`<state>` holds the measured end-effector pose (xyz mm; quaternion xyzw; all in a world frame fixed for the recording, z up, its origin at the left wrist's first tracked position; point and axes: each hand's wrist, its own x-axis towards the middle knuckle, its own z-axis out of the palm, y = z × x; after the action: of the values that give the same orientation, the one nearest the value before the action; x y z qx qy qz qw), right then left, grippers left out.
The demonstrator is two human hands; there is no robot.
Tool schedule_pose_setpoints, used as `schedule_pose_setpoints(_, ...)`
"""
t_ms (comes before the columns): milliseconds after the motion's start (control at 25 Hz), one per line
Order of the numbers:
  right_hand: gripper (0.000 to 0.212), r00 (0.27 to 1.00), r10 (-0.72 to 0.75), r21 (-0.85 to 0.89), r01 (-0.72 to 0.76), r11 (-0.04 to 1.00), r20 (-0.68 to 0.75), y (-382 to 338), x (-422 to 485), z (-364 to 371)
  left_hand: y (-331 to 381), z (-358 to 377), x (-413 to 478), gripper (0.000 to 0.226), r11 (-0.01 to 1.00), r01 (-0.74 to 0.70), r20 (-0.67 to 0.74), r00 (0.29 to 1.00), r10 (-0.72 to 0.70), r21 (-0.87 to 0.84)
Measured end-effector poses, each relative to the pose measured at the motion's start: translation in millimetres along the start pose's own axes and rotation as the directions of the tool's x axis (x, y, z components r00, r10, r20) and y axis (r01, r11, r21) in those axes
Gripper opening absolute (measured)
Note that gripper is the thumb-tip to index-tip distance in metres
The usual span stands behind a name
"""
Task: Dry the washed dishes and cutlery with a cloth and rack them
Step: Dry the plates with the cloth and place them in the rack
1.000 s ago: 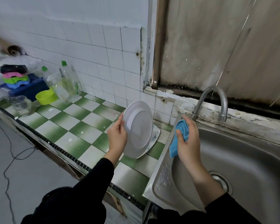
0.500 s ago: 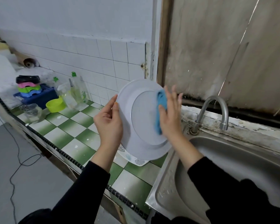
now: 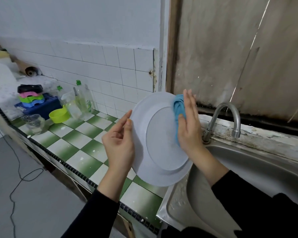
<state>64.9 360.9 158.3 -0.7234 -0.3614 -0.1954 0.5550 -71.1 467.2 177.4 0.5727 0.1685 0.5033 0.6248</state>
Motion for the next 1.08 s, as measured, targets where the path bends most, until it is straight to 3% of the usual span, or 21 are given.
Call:
schedule_pose_setpoints(80,0.054,0.976,-0.213,0.016,0.212,0.977,0.051,-23,-18,15,-2,5,-2,0.029,1.000,0.002,0.004,1.000,-0.002,-0.004)
schedule_pose_setpoints(160,0.054,0.862,-0.462,0.028,0.467,0.884,0.209,-27,-51,19,-3,2,6,0.024,0.999,-0.006,-0.070,0.998,0.004,-0.037)
schedule_pose_setpoints(200,0.054,0.826,-0.503,0.001,0.520,0.854,0.256,-18,-61,13,-2,-2,13,0.023,0.998,-0.013,-0.102,0.995,0.006,-0.068)
schedule_pose_setpoints(240,0.054,0.842,-0.479,-0.037,0.502,0.864,0.247,-5,-62,5,-2,-6,18,0.023,0.993,-0.009,-0.117,0.993,-0.005,-0.114)
schedule_pose_setpoints(280,0.054,0.903,-0.387,-0.059,0.403,0.913,0.187,7,-56,-3,-2,-9,21,0.023,0.987,-0.001,-0.113,0.994,-0.017,-0.159)
schedule_pose_setpoints(360,0.054,0.996,-0.084,-0.037,0.083,0.996,-0.005,18,-26,-18,1,-6,15,0.022,0.980,0.010,-0.055,0.998,-0.021,-0.197)
schedule_pose_setpoints(440,0.053,0.994,0.038,0.021,-0.036,0.999,-0.107,0,0,-17,2,5,1,0.022,0.989,0.001,0.030,1.000,0.003,-0.151)
schedule_pose_setpoints(480,0.053,0.995,-0.022,0.023,0.024,0.999,-0.094,-14,2,-10,3,12,-4,0.022,0.992,-0.005,0.058,0.998,0.013,-0.125)
schedule_pose_setpoints(560,0.052,0.945,-0.323,0.007,0.323,0.946,0.059,-34,-13,-2,4,17,-4,0.026,0.992,0.016,0.046,0.999,-0.010,-0.125)
schedule_pose_setpoints(640,0.051,0.767,-0.571,0.033,0.588,0.808,0.292,-25,-37,-6,5,13,8,0.024,0.974,0.065,0.009,0.998,-0.064,-0.219)
schedule_pose_setpoints(680,0.049,0.714,-0.600,0.029,0.635,0.772,0.360,-10,-42,-17,6,8,13,0.020,0.965,0.076,-0.005,0.997,-0.080,-0.252)
schedule_pose_setpoints(720,0.048,0.731,-0.576,0.005,0.617,0.787,0.366,6,-41,-27,6,4,16,0.018,0.966,0.076,-0.017,0.996,-0.082,-0.248)
schedule_pose_setpoints(760,0.048,0.808,-0.499,-0.027,0.533,0.846,0.313,19,-37,-35,7,1,16,0.017,0.973,0.067,-0.018,0.997,-0.073,-0.223)
schedule_pose_setpoints(840,0.050,0.984,-0.167,-0.004,0.167,0.986,0.070,28,-18,-46,12,4,6,0.018,0.986,0.029,0.029,0.999,-0.024,-0.162)
schedule_pose_setpoints(920,0.049,0.978,0.164,0.134,-0.146,0.980,-0.127,11,10,-42,17,14,-7,0.017,0.995,-0.026,0.106,0.994,0.036,-0.099)
schedule_pose_setpoints(960,0.047,0.970,0.178,0.167,-0.150,0.974,-0.166,-5,18,-34,18,20,-13,0.018,0.996,-0.044,0.133,0.990,0.053,-0.072)
schedule_pose_setpoints(1000,0.045,0.979,0.097,0.158,-0.069,0.985,-0.177,-21,20,-25,18,24,-16,0.018,0.997,-0.057,0.145,0.987,0.064,-0.054)
schedule_pose_setpoints(1080,0.042,0.979,-0.170,0.086,0.180,0.980,-0.113,-43,9,-5,16,25,-16,0.020,0.996,-0.082,0.131,0.988,0.087,-0.039)
